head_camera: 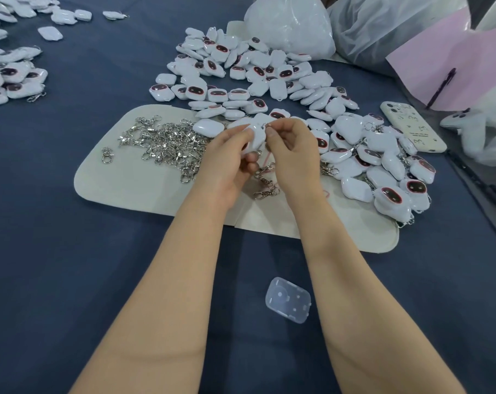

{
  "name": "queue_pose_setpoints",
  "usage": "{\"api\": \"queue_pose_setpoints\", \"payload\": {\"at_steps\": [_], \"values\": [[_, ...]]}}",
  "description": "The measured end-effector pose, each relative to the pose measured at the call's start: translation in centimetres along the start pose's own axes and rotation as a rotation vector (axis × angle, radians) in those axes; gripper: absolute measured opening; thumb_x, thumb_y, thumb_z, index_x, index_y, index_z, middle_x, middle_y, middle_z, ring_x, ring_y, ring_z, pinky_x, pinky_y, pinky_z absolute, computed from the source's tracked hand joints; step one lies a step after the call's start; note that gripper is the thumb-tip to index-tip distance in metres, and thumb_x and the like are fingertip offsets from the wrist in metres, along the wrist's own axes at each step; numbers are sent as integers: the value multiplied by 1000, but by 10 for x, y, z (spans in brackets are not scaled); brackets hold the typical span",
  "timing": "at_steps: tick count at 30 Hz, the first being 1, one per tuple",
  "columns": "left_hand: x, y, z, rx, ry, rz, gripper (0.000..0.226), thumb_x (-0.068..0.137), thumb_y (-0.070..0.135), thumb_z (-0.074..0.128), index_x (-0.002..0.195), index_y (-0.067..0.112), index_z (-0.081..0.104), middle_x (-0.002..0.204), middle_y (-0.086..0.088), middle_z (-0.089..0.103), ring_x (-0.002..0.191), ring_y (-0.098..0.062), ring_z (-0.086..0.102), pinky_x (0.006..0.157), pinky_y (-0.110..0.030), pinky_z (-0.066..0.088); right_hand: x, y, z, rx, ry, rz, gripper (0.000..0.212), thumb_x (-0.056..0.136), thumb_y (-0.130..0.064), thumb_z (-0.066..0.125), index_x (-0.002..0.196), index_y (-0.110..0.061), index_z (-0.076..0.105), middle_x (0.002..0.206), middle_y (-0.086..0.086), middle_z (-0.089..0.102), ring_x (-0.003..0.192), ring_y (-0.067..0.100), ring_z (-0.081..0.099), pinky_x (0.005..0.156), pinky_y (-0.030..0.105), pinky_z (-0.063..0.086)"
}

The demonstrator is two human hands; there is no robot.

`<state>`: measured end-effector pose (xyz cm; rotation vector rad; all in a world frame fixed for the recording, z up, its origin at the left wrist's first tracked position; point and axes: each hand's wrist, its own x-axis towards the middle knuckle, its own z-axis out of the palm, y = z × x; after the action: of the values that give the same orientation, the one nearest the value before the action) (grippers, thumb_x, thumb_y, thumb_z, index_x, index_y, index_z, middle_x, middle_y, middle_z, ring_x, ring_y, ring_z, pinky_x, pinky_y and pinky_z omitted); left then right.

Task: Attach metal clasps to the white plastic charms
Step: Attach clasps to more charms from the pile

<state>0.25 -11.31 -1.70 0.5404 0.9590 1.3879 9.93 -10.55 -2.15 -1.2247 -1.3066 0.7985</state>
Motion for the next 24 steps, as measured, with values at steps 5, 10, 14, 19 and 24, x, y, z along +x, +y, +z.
{"api": "queue_pose_setpoints", "payload": {"at_steps": [5, 10, 14, 19, 24], "values": [[-3, 1, 2, -97, -71, -108, 16, 94, 7, 51, 79, 12, 50, 50, 3, 44, 35, -3, 40, 37, -13, 34, -1, 0, 2, -34, 69, -91, 22, 92, -7, 56, 85, -27, 55, 83, -13, 60, 78, 1, 56, 76, 17, 47], [-3, 2, 1, -163, -88, -137, 16, 94, 8, 50, 79, 10, 53, 48, 4, 47, 35, -2, 39, 36, -12, 34, -2, 0, 1, -115, 75, -156, 17, 92, -6, 55, 90, -21, 62, 83, -14, 62, 77, -5, 56, 75, 10, 43], [0, -1, 1, 52, 43, 0, 14, 92, 8, 56, 79, 14, 51, 53, 4, 49, 36, -3, 42, 38, -16, 37, -1, 1, -5, -319, 58, -285, 14, 91, -6, 55, 96, -7, 68, 89, -2, 62, 84, 10, 56, 77, 14, 43], [3, -4, -2, 468, 132, 312, 15, 89, 16, 61, 86, 28, 52, 82, -1, 57, 55, -10, 49, 58, -26, 44, -1, 1, -8, -440, 28, -351, 14, 91, -3, 55, 93, -2, 68, 89, 6, 64, 84, 16, 56, 78, 23, 42], [2, -5, -2, 601, 130, 490, 12, 89, 15, 59, 93, 24, 53, 80, 13, 53, 65, 4, 51, 67, -16, 43, 0, 1, -8, -460, -11, -337, 14, 90, -2, 55, 93, -1, 68, 88, 7, 63, 86, 20, 56, 78, 24, 42]]}}
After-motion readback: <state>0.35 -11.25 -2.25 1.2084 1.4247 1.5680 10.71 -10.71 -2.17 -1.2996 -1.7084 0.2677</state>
